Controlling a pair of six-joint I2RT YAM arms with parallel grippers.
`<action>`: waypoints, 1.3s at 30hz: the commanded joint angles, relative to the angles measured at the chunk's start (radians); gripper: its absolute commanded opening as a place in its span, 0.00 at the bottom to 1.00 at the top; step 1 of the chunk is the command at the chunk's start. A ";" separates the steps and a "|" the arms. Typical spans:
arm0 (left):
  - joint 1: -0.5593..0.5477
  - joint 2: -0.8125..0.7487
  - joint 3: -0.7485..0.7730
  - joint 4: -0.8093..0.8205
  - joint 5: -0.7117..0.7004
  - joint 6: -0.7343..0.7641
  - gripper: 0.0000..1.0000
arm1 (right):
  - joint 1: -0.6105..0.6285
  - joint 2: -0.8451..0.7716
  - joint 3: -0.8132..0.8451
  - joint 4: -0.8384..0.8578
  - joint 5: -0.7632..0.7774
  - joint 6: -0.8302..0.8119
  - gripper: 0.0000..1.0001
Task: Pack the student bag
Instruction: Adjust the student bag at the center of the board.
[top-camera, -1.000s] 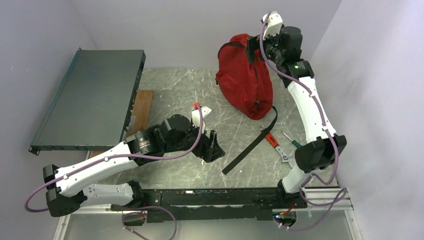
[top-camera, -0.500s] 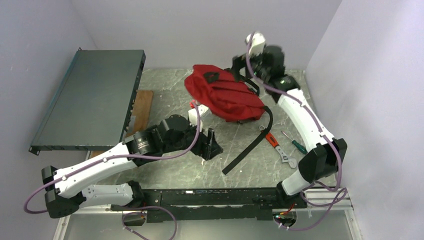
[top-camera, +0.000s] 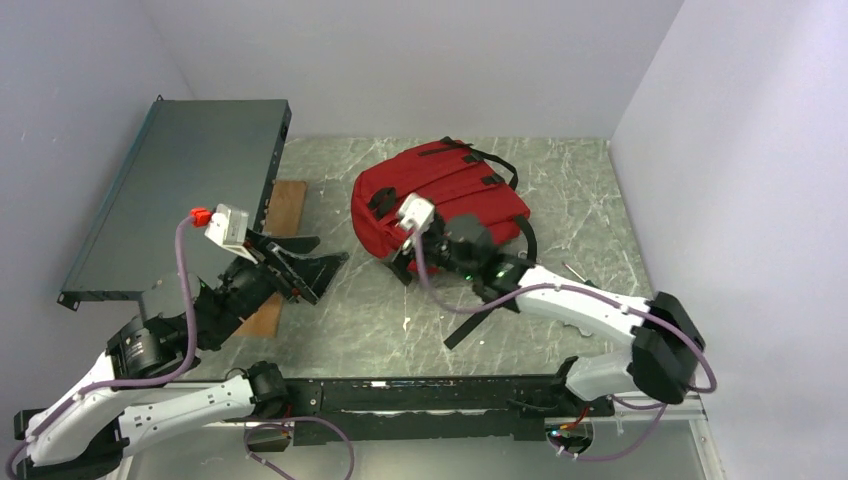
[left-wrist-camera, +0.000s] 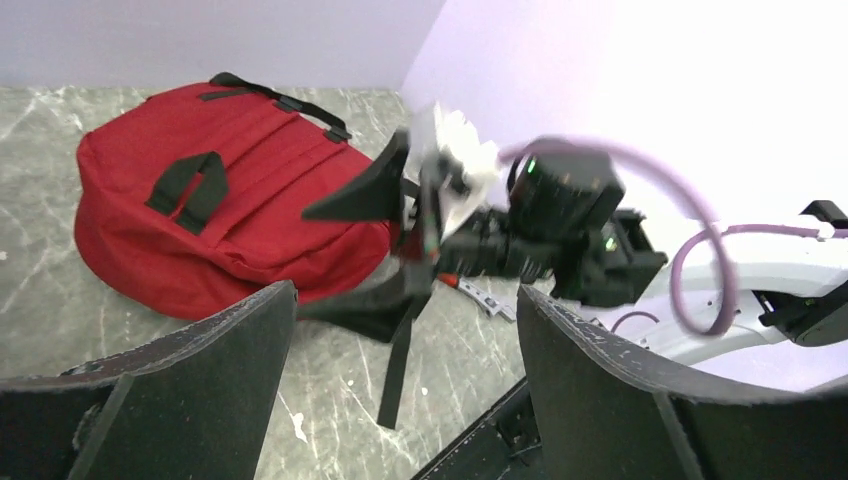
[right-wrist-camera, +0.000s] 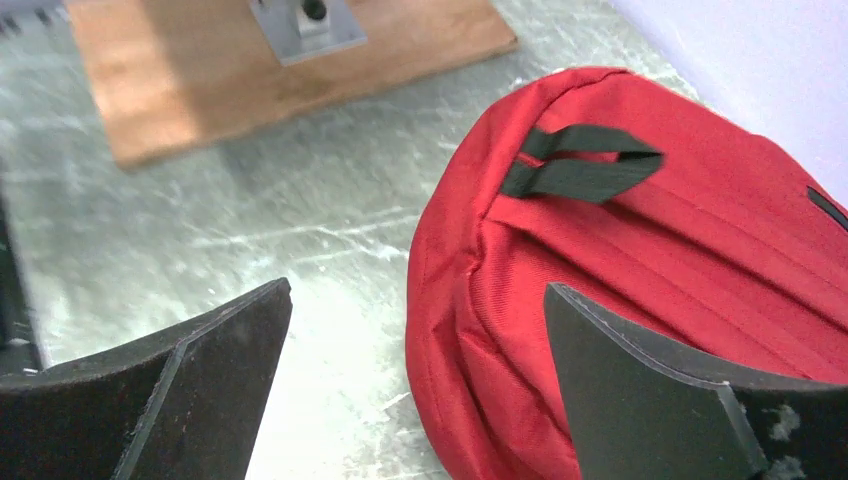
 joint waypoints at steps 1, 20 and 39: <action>0.001 -0.010 0.021 -0.023 -0.060 0.039 0.86 | 0.116 0.114 -0.054 0.214 0.302 -0.279 1.00; 0.002 -0.012 0.033 -0.070 -0.081 0.028 0.85 | 0.040 0.402 0.376 0.147 0.752 -0.432 0.00; 0.002 -0.001 0.054 -0.055 -0.090 0.026 0.85 | -0.489 0.317 1.002 -0.186 -0.056 0.299 0.00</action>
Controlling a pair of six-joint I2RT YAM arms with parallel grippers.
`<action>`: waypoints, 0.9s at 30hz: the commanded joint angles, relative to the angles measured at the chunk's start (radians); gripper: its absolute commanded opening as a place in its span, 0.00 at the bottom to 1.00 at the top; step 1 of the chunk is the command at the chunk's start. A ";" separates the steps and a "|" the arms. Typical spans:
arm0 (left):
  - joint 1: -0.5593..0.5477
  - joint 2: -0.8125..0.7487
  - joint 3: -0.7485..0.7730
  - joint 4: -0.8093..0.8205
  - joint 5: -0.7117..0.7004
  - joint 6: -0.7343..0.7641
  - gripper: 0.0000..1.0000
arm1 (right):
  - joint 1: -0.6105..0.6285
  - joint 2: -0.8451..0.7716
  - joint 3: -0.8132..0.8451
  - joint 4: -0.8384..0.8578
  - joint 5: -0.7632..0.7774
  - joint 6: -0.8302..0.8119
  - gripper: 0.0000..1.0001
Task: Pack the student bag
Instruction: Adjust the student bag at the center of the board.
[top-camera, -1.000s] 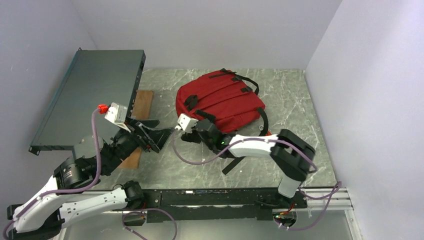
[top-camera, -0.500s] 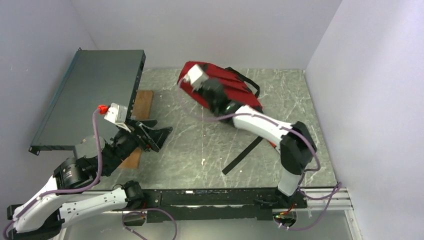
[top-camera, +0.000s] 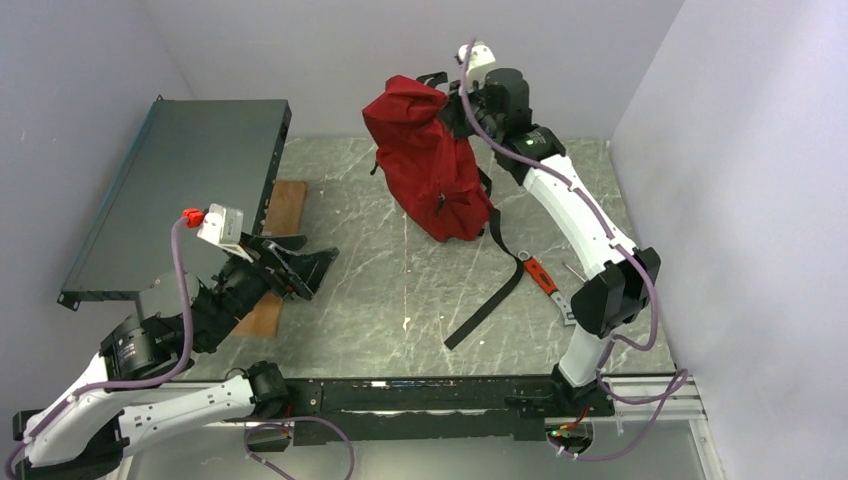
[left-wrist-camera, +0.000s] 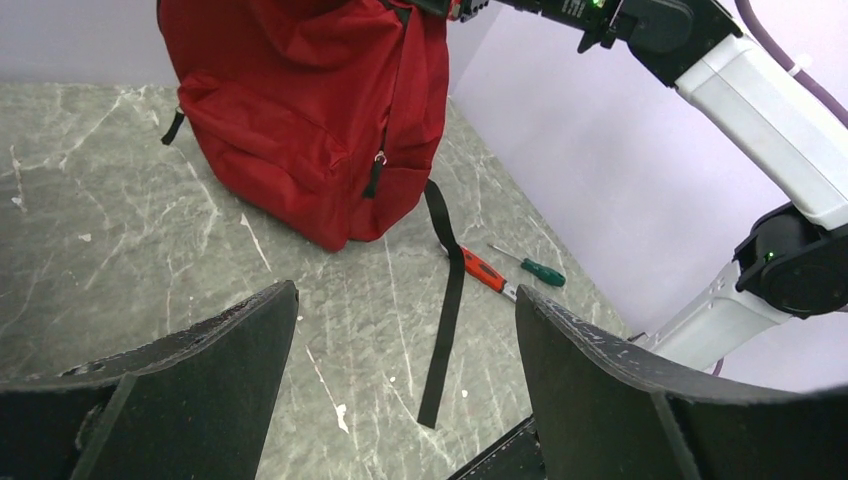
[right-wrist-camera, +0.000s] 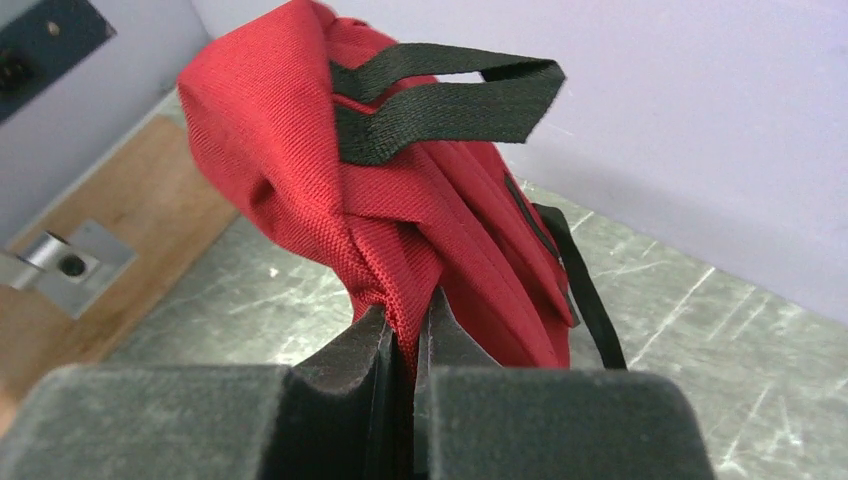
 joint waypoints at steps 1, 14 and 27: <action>0.002 0.023 0.025 0.023 0.023 -0.004 0.85 | -0.160 -0.143 0.038 0.345 -0.151 0.236 0.00; 0.002 0.090 0.006 0.057 0.115 -0.020 0.86 | -0.505 -0.203 -0.542 0.521 -0.191 0.359 0.00; 0.003 0.133 0.012 0.088 0.156 -0.018 0.87 | -0.492 -0.113 -0.252 0.373 -0.247 0.299 0.00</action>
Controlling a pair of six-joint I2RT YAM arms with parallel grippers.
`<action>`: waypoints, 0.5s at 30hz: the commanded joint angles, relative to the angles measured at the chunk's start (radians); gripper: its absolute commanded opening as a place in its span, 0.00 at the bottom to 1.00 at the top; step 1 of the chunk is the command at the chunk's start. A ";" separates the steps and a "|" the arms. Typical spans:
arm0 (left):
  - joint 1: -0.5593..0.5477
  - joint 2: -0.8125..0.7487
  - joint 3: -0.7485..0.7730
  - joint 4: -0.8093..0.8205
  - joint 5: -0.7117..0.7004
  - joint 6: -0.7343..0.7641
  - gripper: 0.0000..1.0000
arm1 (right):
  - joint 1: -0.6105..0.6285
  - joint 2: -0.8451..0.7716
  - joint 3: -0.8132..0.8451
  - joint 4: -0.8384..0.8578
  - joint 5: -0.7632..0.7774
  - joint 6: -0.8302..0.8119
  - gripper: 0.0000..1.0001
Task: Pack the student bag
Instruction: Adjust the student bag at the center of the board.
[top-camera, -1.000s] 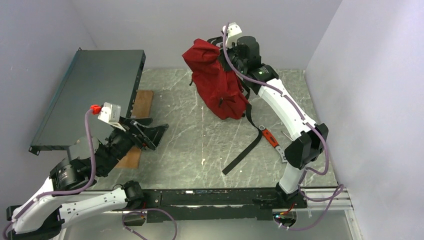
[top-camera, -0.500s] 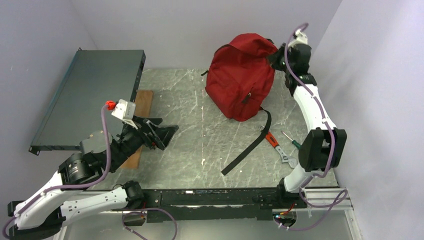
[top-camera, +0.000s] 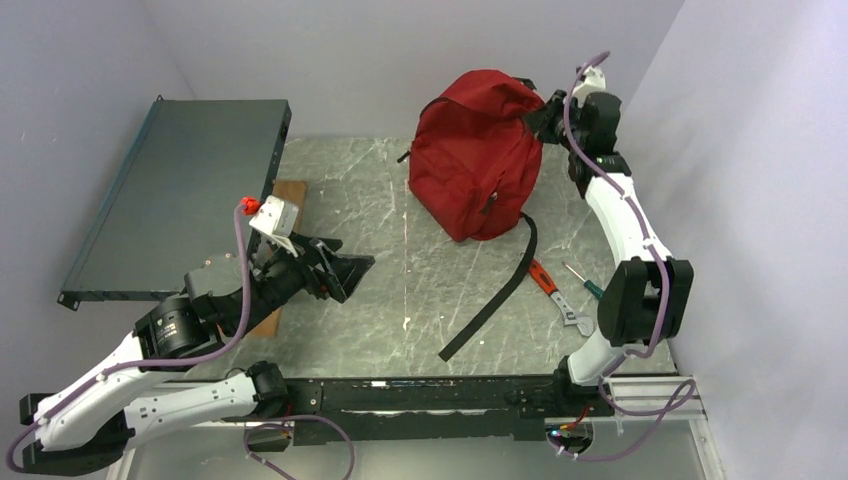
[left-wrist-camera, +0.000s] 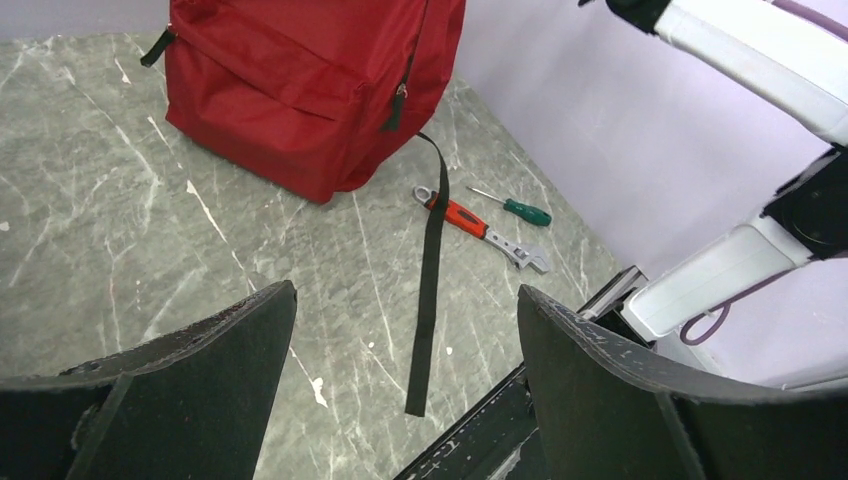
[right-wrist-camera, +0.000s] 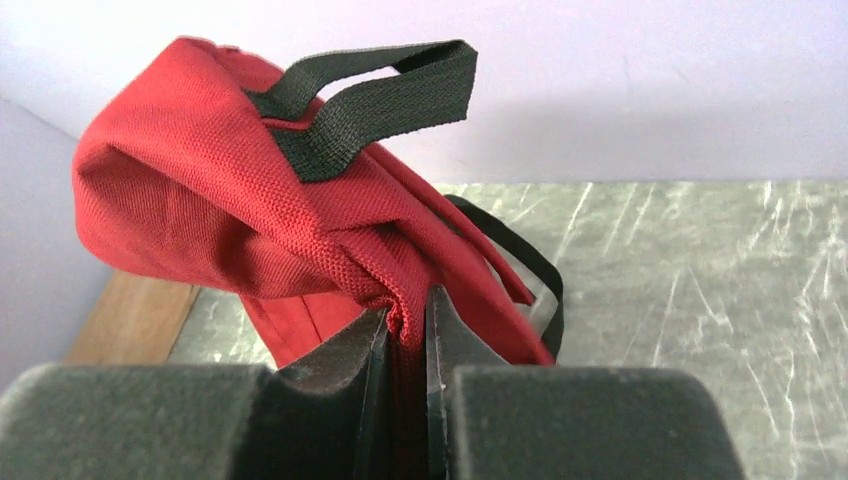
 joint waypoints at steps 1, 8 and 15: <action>0.002 0.004 0.013 0.065 0.025 -0.013 0.87 | -0.013 0.053 0.279 -0.025 -0.015 -0.015 0.00; 0.002 0.026 0.035 0.061 0.036 -0.005 0.87 | 0.029 0.127 0.663 -0.133 0.042 0.087 0.00; 0.003 0.014 0.007 0.073 0.046 -0.013 0.87 | 0.004 0.144 0.420 -0.121 0.293 0.012 0.00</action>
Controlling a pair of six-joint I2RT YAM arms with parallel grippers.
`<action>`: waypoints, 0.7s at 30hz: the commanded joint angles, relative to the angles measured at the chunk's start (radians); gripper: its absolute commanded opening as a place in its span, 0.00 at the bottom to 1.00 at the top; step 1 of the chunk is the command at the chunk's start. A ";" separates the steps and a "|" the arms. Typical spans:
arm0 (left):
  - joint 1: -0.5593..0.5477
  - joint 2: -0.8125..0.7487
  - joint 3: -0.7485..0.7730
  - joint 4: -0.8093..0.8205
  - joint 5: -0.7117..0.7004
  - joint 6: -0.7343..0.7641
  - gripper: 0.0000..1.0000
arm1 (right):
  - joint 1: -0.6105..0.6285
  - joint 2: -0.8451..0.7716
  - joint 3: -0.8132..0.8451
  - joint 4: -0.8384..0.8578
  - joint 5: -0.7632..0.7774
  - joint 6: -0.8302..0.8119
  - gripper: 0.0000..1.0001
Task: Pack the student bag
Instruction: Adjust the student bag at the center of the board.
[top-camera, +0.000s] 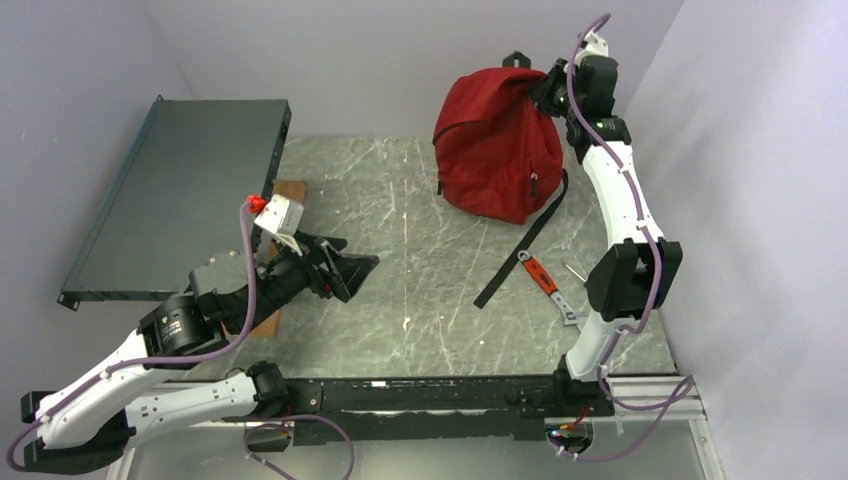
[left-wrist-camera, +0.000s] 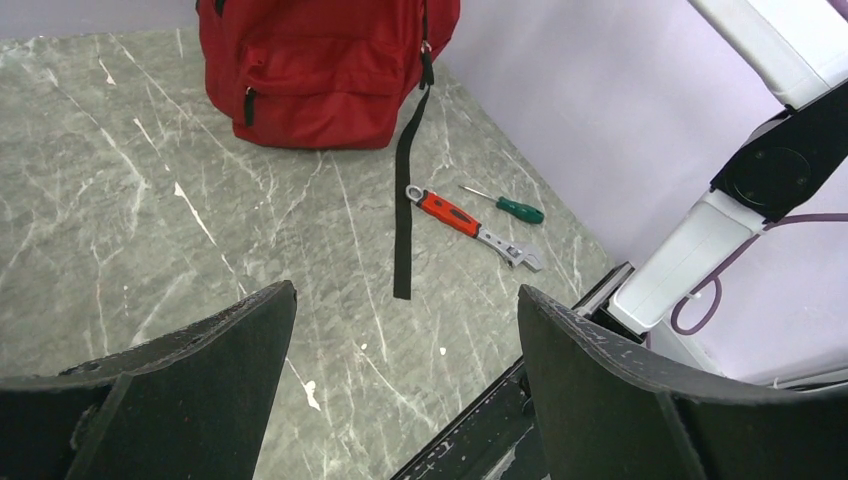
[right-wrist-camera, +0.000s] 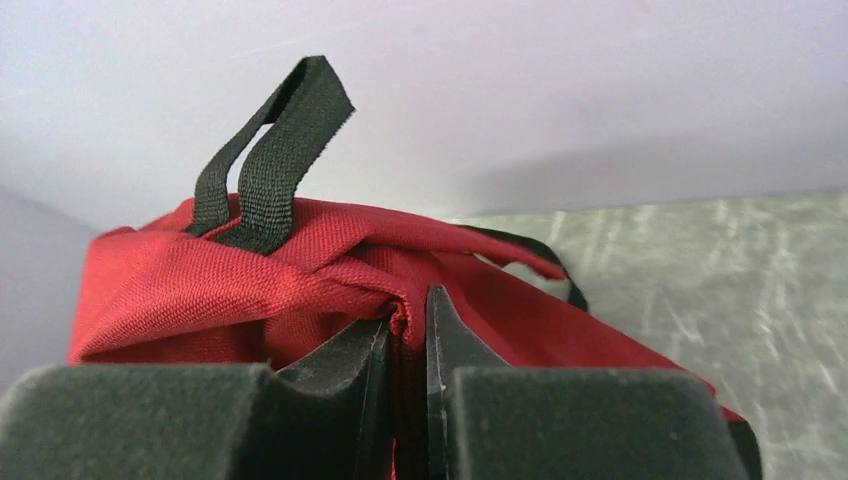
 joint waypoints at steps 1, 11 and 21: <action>0.003 -0.011 0.004 0.053 0.029 -0.013 0.87 | -0.043 -0.026 -0.085 0.195 0.172 -0.005 0.00; 0.002 0.028 0.012 0.029 0.071 -0.024 0.88 | -0.093 0.236 -0.004 -0.017 0.669 -0.124 0.00; 0.003 0.107 0.044 0.044 0.126 -0.002 0.89 | -0.221 0.385 -0.058 -0.050 0.659 -0.136 0.00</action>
